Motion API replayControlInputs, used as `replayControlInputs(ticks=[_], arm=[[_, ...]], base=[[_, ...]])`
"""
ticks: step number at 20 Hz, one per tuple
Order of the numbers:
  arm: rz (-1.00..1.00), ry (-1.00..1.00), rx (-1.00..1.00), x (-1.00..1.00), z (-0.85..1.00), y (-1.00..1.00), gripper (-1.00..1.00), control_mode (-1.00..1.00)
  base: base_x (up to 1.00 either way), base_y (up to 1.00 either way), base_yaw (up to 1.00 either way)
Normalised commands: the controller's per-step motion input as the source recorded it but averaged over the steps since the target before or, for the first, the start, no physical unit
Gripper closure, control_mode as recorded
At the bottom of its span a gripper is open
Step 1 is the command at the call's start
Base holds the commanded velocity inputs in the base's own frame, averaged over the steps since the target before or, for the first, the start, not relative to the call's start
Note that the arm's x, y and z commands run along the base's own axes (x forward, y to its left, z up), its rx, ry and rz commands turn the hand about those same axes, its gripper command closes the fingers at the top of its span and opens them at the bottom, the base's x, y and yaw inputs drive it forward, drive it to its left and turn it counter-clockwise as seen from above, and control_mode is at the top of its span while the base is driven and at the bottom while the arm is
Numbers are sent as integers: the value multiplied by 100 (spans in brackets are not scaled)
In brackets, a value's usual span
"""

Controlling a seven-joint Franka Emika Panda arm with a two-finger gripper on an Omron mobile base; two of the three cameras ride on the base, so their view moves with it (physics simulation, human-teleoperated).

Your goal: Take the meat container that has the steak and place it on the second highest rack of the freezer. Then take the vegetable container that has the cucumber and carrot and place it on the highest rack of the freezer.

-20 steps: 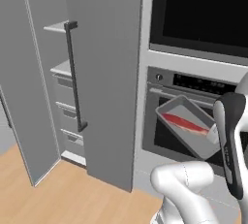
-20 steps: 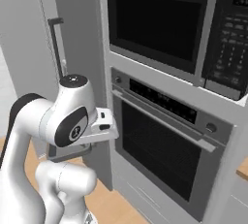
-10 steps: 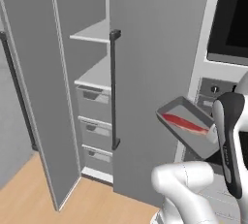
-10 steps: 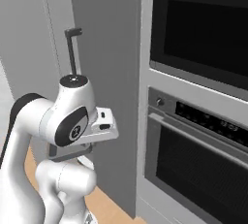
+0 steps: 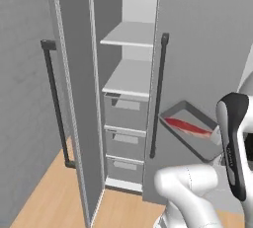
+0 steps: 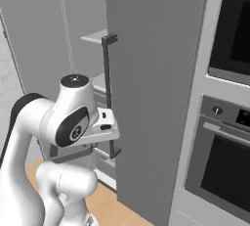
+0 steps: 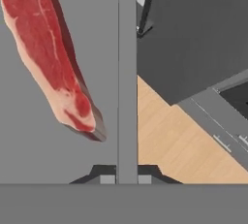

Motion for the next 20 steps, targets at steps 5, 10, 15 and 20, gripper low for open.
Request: replayControlInputs(ticks=[5, 10, 15, 20], arm=[[0, 0, 0, 0, 0, 0, 100, 100], [0, 0, 0, 0, 0, 0, 100, 100], [0, 0, 0, 0, 0, 0, 100, 100], [0, 0, 0, 0, 0, 0, 100, 100]], base=[[1, 50, -3], [0, 25, 0], [7, 41, 0], [13, 52, -3]])
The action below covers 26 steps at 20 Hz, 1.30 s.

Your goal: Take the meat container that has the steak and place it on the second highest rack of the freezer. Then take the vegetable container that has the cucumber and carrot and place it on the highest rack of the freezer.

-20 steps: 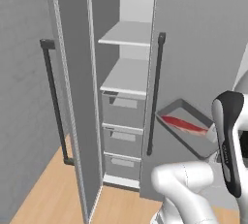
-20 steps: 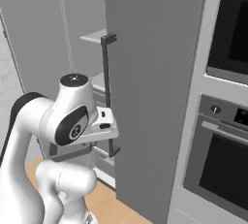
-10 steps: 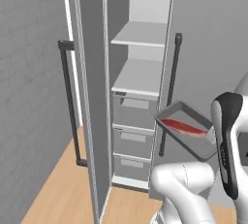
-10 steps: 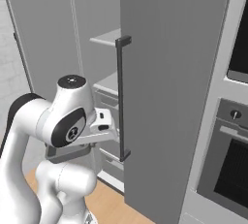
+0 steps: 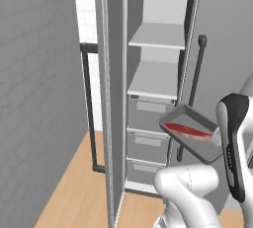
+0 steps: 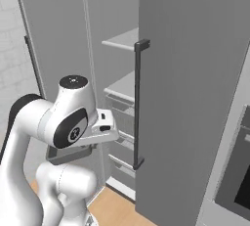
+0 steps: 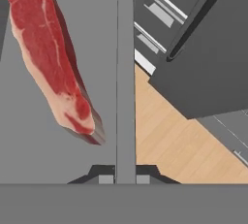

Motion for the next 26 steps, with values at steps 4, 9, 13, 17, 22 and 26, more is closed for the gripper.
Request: replayControlInputs(ticks=[4, 9, 13, 17, 22, 26], arm=[[0, 0, 0, 0, 0, 0, 100, 100], [0, 0, 0, 0, 0, 0, 100, 100], [0, 0, 0, 0, 0, 0, 100, 100], [0, 0, 0, 0, 0, 0, 100, 100], [0, 0, 0, 0, 0, 0, 100, 100], [0, 0, 0, 0, 0, 0, 100, 100]], base=[[16, 13, -18], [39, 17, -23], [37, 23, -21], [34, 34, -17], [23, 37, -13], [9, 28, -17]])
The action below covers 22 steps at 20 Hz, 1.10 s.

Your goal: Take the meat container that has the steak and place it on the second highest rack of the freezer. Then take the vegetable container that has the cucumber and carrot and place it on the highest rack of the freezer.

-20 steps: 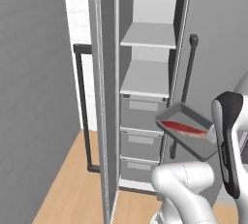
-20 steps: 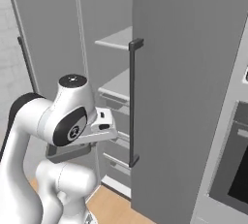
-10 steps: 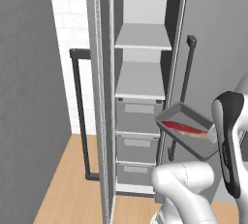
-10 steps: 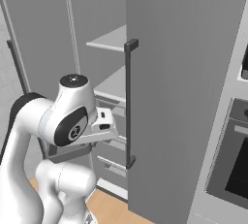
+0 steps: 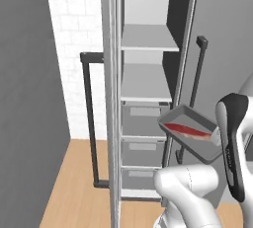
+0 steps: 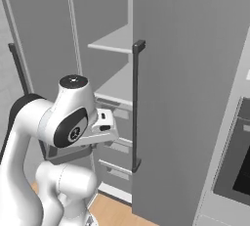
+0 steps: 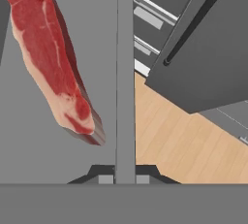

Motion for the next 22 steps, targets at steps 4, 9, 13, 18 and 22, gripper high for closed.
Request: replayControlInputs(ticks=[4, 9, 13, 18, 22], arm=[[0, 0, 0, 0, 0, 0, 100, 100], [0, 0, 0, 0, 0, 0, 100, 100], [0, 0, 0, 0, 0, 0, 100, 100], [0, 0, 0, 0, 0, 0, 100, 100], [0, 0, 0, 0, 0, 0, 100, 100]], base=[[36, 37, -22], [44, 15, -17], [51, 0, -3], [36, 1, 0], [0, 0, 0]])
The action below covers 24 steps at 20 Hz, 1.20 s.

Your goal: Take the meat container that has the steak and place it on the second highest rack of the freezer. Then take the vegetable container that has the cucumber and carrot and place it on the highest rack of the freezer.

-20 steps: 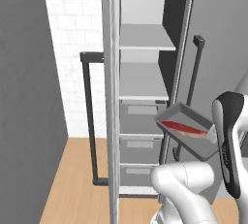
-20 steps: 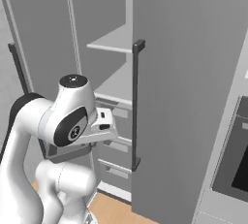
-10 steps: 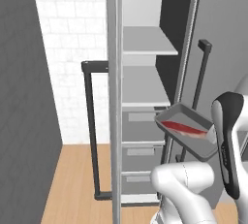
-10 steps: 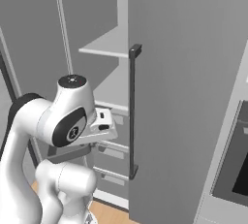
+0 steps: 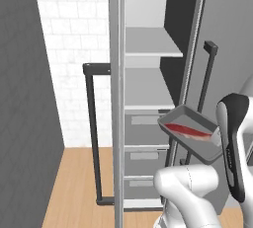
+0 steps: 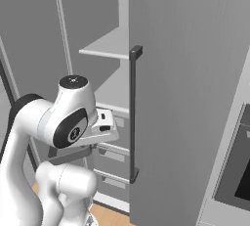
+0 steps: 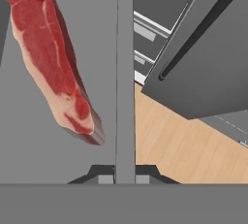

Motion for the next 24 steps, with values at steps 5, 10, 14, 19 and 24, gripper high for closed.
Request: replayControlInputs(ticks=[5, 10, 14, 19, 24], arm=[[0, 0, 0, 0, 0, 0, 100, 100], [0, 0, 0, 0, 0, 0, 100, -100], [0, 0, 2, 0, -4, -3, 100, -100], [-1, 0, 1, 0, -8, -6, 100, -100], [-6, -4, 2, 5, 5, -1, 100, -100]], base=[[0, 0, 0], [0, 0, 0], [0, 0, 0], [0, 0, 0], [0, 0, 0]])
